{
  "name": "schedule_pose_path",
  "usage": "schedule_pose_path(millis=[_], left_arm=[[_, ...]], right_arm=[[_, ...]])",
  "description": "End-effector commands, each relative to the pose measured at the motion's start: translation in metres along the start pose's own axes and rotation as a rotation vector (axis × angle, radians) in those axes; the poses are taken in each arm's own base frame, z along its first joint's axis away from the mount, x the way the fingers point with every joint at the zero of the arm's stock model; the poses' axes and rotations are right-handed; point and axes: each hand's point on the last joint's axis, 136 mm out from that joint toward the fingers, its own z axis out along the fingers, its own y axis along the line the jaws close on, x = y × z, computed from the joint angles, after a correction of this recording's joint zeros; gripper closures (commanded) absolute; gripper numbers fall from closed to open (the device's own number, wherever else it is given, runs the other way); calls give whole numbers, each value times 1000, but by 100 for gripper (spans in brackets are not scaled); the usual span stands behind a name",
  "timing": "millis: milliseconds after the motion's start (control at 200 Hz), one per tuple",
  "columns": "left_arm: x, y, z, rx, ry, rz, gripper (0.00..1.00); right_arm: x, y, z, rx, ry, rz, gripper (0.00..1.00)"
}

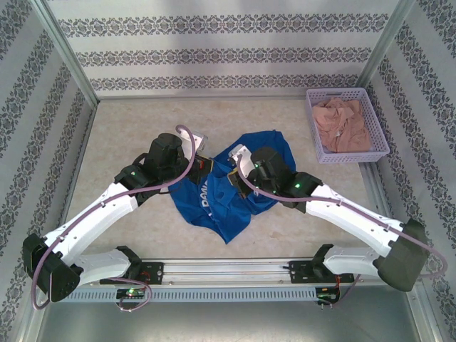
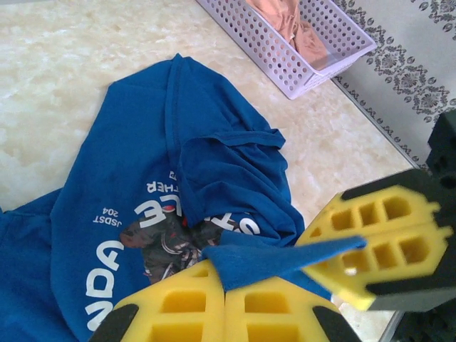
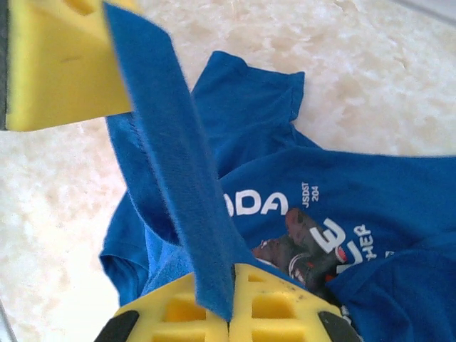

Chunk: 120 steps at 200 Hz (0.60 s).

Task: Fold the inside-out t-shirt

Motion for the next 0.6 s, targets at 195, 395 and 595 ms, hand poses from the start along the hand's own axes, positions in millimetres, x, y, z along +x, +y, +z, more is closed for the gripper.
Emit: schedule_pose_path(millis=[195, 395, 595], left_arm=[[4, 0, 5, 6, -1, -40, 63], [13, -12, 19, 76, -4, -134, 46], [25, -15, 31, 87, 26, -179, 41]], right_arm=[[-19, 6, -21, -215, -95, 184, 100], [-27, 11, -18, -264, -125, 229, 100], [-33, 10, -18, -268, -149, 244, 100]])
